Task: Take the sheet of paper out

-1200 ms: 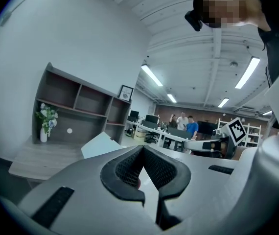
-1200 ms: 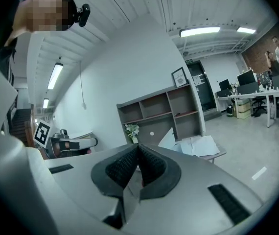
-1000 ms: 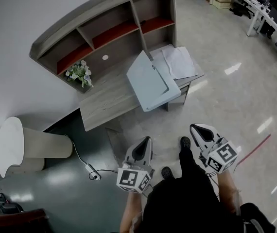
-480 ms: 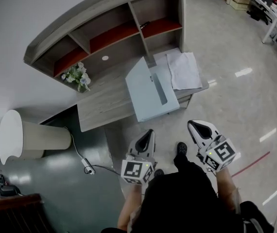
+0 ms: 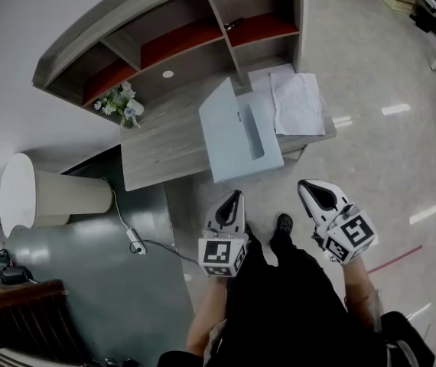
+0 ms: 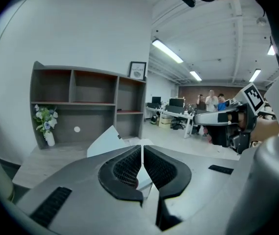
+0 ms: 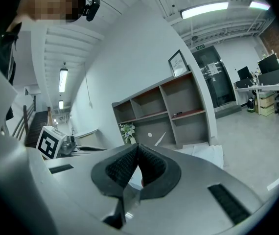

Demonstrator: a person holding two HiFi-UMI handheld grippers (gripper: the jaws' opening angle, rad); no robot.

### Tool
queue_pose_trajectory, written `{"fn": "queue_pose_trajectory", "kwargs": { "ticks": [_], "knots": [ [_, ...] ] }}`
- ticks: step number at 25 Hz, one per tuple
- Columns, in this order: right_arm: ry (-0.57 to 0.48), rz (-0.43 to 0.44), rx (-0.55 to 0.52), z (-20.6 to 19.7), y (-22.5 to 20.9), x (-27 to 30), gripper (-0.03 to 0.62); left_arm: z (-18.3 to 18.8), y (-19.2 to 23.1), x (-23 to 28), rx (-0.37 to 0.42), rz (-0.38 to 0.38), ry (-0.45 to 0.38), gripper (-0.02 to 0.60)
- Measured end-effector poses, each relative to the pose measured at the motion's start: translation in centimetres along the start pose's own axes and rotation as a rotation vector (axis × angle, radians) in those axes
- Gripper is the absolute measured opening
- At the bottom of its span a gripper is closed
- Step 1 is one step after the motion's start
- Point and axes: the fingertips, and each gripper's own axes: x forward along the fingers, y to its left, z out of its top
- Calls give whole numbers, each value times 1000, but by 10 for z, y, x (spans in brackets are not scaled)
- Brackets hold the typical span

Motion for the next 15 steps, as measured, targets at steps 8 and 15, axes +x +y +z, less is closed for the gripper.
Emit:
{"fn": "queue_pose_trajectory", "kwargs": {
  "ticks": [8,15],
  "knots": [
    [25,-13,-4,-11,-4,3,13,-26,7,30,70,16,67,101],
    [19,-63,-33,-1,-9,-2,13,-51,17,71,179,5,123,181]
  ]
}}
